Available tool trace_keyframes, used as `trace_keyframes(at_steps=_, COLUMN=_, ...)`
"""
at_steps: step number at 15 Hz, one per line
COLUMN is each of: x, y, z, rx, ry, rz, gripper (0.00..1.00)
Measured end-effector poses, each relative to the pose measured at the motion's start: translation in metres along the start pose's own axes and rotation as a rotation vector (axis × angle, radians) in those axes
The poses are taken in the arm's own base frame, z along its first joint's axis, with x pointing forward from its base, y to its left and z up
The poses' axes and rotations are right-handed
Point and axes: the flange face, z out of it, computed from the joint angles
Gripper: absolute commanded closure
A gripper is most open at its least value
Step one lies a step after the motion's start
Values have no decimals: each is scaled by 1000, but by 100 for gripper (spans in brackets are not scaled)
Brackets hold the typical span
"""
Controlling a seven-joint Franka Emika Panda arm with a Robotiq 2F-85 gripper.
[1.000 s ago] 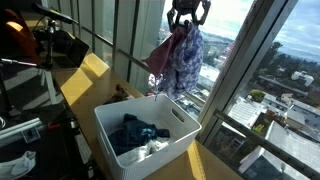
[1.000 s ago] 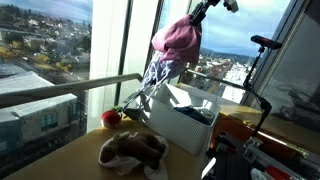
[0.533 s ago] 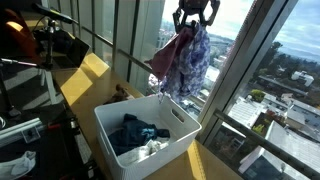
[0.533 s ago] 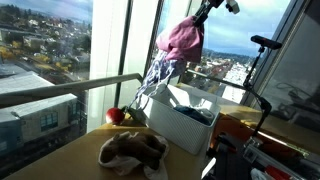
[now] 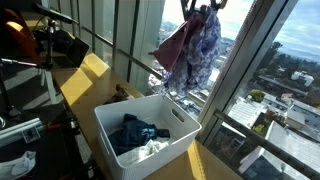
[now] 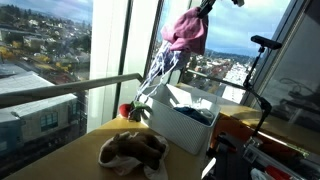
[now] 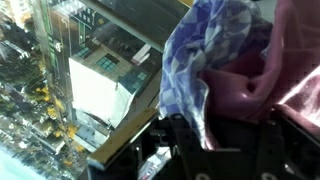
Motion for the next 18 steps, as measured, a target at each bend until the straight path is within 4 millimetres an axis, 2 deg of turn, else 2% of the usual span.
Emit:
trace_keyframes(at_steps=5, x=2, y=25, z=-56, rx=-71, ry=66, rz=-3, gripper=100)
trace_keyframes(at_steps=10, x=9, y=32, z=-106, rx=-114, ry=122, rz=-19, gripper=100)
trace_keyframes(at_steps=13, x=11, y=37, z=-121, rx=-129, ry=135, rz=-22, gripper=100)
trace_keyframes(at_steps=18, x=11, y=42, z=-130, rx=-144, ry=145, rz=-27, gripper=100)
